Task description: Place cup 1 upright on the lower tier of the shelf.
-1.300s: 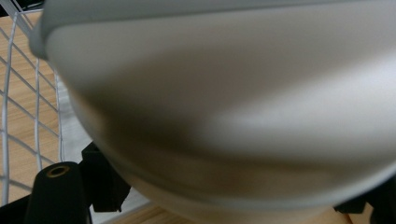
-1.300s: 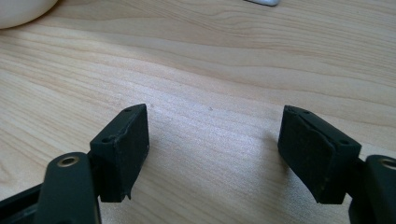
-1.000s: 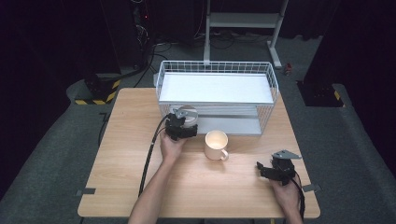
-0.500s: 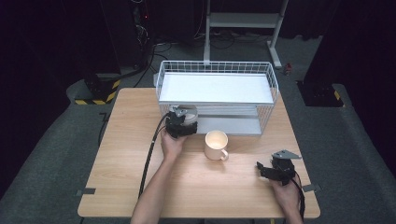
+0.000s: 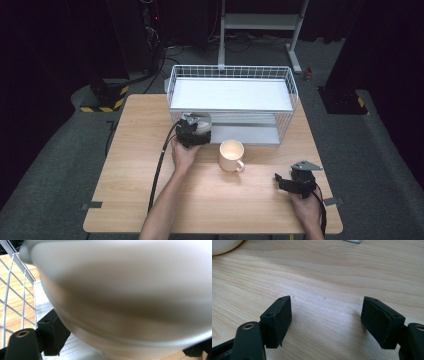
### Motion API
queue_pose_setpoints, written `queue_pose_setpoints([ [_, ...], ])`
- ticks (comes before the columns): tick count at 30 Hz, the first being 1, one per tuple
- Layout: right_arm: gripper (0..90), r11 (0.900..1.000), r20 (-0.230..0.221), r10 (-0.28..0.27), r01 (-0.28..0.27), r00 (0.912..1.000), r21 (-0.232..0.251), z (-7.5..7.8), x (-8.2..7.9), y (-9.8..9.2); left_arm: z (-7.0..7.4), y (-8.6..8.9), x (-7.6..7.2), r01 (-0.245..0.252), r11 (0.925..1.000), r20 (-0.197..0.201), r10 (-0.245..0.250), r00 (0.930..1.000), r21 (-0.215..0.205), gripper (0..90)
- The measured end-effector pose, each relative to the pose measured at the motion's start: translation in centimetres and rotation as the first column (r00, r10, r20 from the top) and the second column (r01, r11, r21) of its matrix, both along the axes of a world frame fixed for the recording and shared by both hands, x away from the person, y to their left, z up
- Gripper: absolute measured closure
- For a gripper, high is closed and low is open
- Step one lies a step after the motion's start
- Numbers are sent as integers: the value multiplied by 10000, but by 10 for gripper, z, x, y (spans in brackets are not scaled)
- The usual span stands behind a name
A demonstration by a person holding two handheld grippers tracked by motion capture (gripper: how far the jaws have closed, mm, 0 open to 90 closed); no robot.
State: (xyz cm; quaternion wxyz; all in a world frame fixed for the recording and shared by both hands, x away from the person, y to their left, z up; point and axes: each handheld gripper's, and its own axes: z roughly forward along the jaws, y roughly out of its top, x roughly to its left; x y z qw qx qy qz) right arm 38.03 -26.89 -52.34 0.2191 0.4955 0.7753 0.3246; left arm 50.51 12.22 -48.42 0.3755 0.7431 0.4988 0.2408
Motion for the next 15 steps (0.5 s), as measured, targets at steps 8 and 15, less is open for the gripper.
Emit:
queue_pose_setpoints([
  [8, 252, 10000, -2, 0, 0, 10000, 0, 0, 0, 0, -1, 3, -4, 69, 9997, -149, -73, 9999, -234, 118],
  [15, 252, 10000, 0, -1, 1, 10000, -1, 0, 0, 0, 0, 5, -9, 120, 9997, -162, -123, 9998, -198, 111],
])
